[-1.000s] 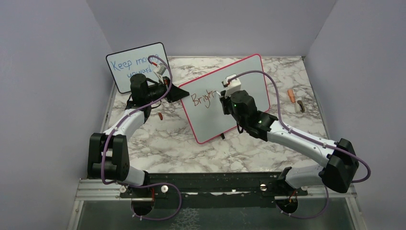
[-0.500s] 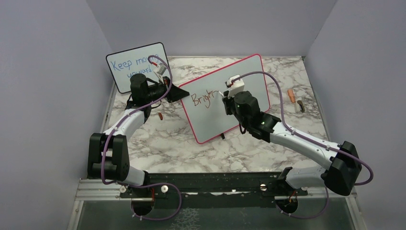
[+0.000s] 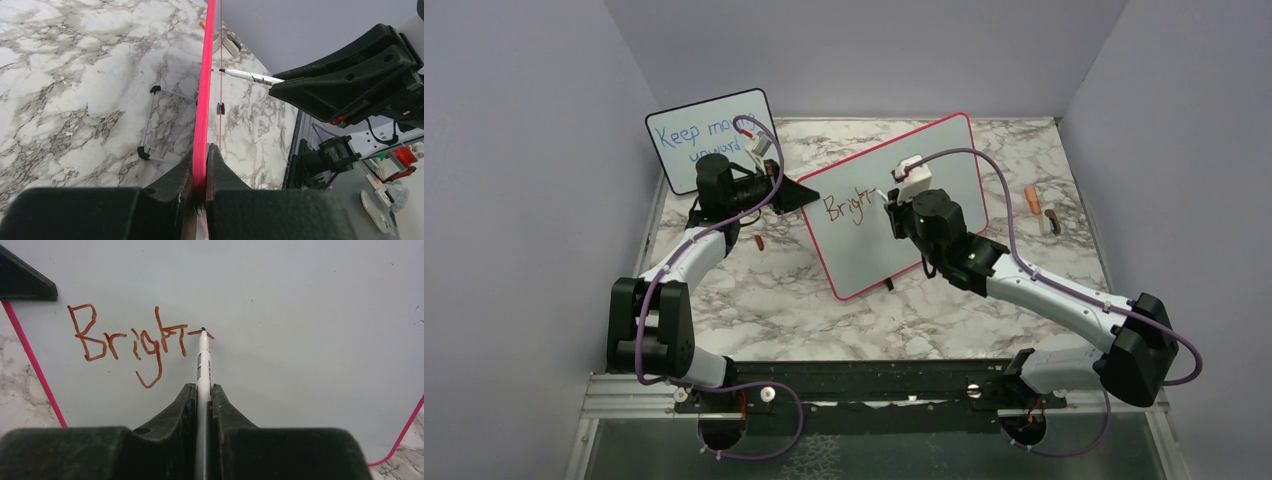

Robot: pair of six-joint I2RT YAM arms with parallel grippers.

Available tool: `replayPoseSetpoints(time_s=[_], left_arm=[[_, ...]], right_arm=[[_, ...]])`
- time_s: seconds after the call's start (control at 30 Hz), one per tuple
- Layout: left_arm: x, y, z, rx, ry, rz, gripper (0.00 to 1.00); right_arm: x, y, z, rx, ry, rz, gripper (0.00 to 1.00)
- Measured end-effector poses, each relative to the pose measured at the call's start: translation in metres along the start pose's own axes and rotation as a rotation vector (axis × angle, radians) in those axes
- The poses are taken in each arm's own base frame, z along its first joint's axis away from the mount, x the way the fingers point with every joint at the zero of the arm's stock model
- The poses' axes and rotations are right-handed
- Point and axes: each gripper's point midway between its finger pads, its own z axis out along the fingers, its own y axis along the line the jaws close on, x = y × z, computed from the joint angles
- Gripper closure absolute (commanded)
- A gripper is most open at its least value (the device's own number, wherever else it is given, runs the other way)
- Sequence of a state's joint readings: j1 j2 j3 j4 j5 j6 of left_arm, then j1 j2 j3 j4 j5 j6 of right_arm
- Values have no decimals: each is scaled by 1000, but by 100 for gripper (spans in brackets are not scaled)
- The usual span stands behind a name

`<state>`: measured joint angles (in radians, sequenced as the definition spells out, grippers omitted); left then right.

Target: Write a sentence on the whiteboard

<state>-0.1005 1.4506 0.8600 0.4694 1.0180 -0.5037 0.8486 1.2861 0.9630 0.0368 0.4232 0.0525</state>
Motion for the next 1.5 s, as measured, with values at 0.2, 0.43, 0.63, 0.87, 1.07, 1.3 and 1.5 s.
replayPoseSetpoints(time_s=[0.2, 0.43, 0.63, 0.87, 1.07, 1.3, 1.5], left_arm=[[0, 0, 0, 0, 0, 0, 100], [1, 1, 0, 0, 1, -2, 100], [0, 1, 0, 0, 1, -2, 100], [0, 1, 0, 0, 1, -2, 100], [0, 2, 0, -2, 1, -3, 100], [0, 2, 0, -1, 1, -3, 100], [0, 1, 0, -1, 1, -3, 100]], right_arm=[[-3, 2, 4, -3, -7, 0, 99], [-3, 3, 7, -3, -9, -8, 99], [-3, 3, 7, -3, -9, -9, 99], [2, 3, 6, -2, 12, -14, 99], [10, 3, 4, -7, 44, -19, 99], [15, 2, 1, -11, 68, -23, 99], [19, 1, -2, -10, 85, -28, 99]])
